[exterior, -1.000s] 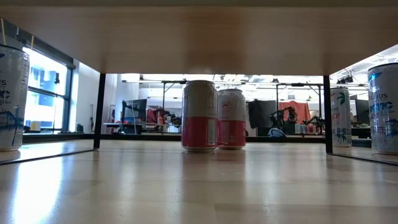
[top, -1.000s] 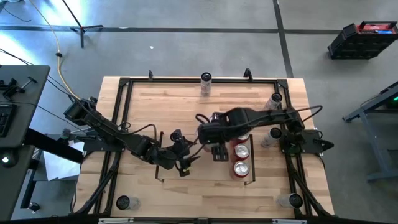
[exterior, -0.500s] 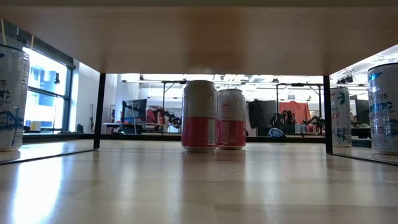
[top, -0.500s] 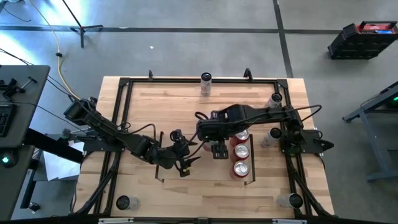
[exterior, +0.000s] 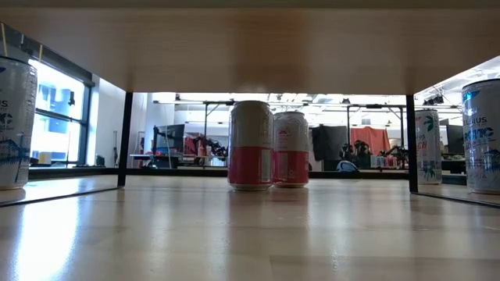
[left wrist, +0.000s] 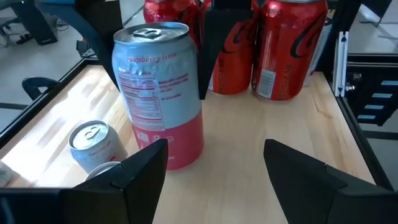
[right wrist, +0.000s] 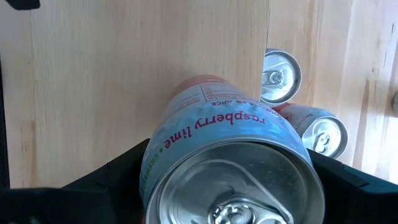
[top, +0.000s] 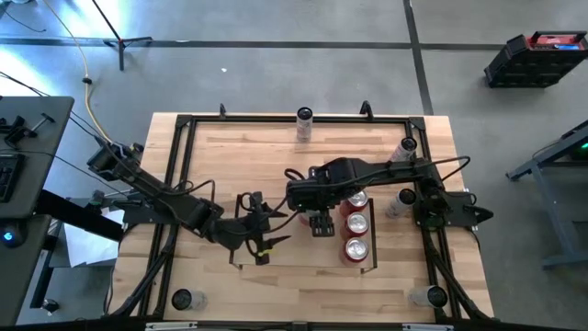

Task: Place canned beverage on shelf
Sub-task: Put the top pink and white bottle on the shelf

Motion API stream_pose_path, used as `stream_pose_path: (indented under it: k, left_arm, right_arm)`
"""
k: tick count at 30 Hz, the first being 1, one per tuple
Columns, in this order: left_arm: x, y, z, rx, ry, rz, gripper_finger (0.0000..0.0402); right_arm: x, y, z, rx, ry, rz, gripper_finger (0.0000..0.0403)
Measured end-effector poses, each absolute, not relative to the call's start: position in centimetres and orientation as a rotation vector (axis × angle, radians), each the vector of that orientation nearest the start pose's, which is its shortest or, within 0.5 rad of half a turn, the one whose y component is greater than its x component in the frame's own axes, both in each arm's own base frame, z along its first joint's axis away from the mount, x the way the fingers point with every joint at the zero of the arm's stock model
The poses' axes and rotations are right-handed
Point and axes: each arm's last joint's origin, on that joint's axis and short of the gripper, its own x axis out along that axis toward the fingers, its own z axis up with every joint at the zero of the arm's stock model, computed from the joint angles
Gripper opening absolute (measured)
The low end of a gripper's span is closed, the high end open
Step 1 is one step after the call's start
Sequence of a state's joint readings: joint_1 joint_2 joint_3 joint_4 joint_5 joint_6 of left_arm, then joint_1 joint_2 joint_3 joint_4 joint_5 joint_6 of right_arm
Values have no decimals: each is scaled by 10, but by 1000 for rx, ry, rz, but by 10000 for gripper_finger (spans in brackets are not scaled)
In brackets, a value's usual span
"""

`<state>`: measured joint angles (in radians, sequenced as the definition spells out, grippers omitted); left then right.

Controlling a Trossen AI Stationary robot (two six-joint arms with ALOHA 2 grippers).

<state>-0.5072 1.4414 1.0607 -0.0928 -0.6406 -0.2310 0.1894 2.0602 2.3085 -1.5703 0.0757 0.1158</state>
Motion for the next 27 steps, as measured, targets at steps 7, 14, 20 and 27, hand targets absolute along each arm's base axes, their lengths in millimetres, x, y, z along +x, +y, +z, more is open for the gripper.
stream_pose_path:
  k: [7, 14, 20, 27]
  left_arm:
    - [285, -138, 288, 37, 388, 179, 255]
    - [285, -138, 287, 39, 391, 180, 255]
    - [285, -138, 287, 38, 392, 180, 255]
    - [285, -138, 287, 38, 392, 180, 255]
  right_arm:
    - [384, 71, 361, -79, 1308, -15, 305]
    - [384, 71, 361, -70, 1305, -23, 338]
    - [384, 71, 362, -60, 1305, -31, 360]
    - [383, 70, 365, -56, 1286, -29, 362]
